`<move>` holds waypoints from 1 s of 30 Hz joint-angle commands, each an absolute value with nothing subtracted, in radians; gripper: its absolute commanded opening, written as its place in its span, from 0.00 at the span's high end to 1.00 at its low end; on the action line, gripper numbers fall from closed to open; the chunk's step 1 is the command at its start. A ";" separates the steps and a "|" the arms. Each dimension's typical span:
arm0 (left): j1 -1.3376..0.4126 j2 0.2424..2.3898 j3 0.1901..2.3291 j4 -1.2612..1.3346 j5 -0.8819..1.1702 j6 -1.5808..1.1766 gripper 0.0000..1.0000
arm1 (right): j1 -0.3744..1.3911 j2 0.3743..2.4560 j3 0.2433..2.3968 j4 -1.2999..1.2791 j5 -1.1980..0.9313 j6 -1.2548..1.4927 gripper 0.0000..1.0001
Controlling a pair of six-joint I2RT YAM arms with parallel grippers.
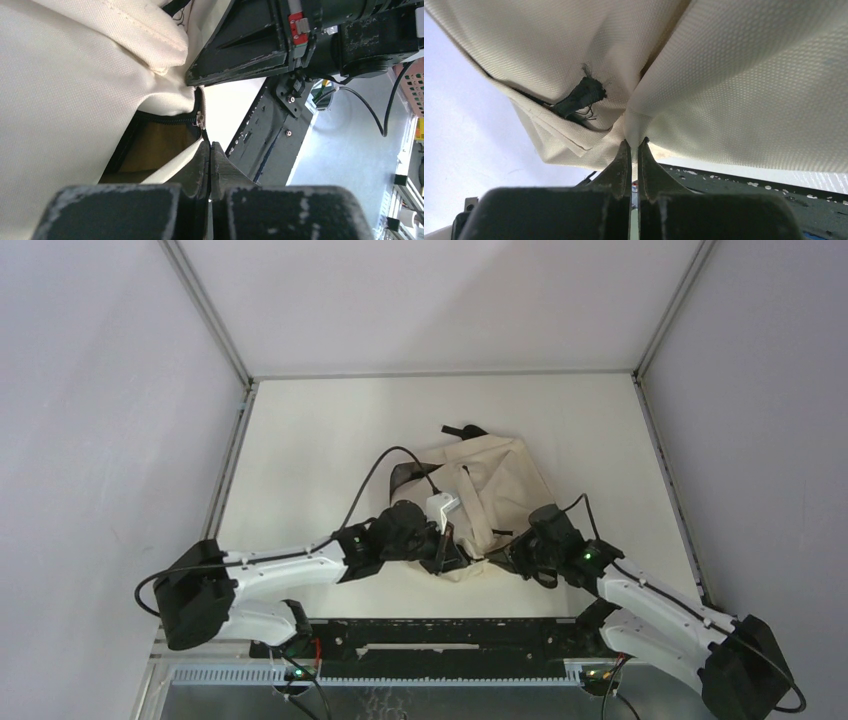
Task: Pack the student bag
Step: Zip the student bag at the center of the board.
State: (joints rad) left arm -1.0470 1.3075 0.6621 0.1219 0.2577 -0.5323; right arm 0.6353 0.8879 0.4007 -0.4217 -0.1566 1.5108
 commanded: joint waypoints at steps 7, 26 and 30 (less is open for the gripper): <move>-1.046 1.166 0.571 0.014 0.158 -0.480 1.00 | 0.508 0.671 0.325 -0.575 -0.013 1.438 1.00; -0.925 0.974 0.520 -0.166 0.049 -0.483 1.00 | 0.180 0.703 0.358 -0.586 -0.026 1.083 1.00; -0.925 1.025 0.563 -0.128 0.081 -0.472 1.00 | 0.092 0.822 0.406 -0.472 -0.013 0.947 1.00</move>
